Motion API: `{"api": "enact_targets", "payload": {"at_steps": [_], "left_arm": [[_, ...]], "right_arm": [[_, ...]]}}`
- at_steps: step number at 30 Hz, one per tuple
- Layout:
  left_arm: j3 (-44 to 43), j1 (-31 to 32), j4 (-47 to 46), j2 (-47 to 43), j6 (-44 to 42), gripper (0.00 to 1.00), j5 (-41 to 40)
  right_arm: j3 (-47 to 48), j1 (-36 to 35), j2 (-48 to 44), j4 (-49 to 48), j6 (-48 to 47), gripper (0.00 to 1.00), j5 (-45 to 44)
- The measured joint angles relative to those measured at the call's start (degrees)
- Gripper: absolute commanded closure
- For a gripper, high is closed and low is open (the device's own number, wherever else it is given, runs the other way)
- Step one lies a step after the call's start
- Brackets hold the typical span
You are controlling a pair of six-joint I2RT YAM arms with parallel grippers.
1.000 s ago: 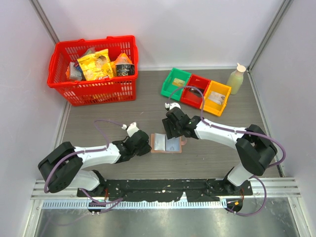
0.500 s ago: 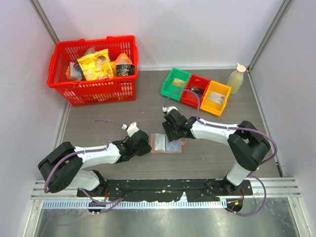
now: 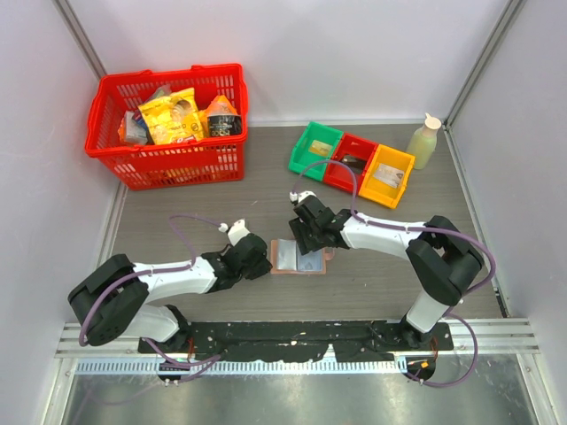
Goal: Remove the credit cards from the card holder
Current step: Open the card holder at the center of the board.
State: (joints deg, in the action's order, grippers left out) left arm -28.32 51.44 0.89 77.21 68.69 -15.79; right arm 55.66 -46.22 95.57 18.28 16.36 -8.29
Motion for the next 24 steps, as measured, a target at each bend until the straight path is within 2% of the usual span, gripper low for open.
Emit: {"api": "enact_targets", "payload": {"at_steps": [8, 14, 24], "left_arm": [[0.0, 0.22, -0.02, 0.0, -0.02, 0.91, 0.13], [0.0, 0.22, -0.02, 0.0, -0.02, 0.91, 0.26], [0.0, 0.22, -0.02, 0.0, -0.04, 0.91, 0.31]], "right_arm": [[0.09, 0.0, 0.11, -0.22, -1.22, 0.36, -0.24], [0.83, 0.0, 0.92, -0.33, -2.05, 0.41, 0.07], [1.03, 0.22, 1.14, -0.72, -2.91, 0.62, 1.25]]}}
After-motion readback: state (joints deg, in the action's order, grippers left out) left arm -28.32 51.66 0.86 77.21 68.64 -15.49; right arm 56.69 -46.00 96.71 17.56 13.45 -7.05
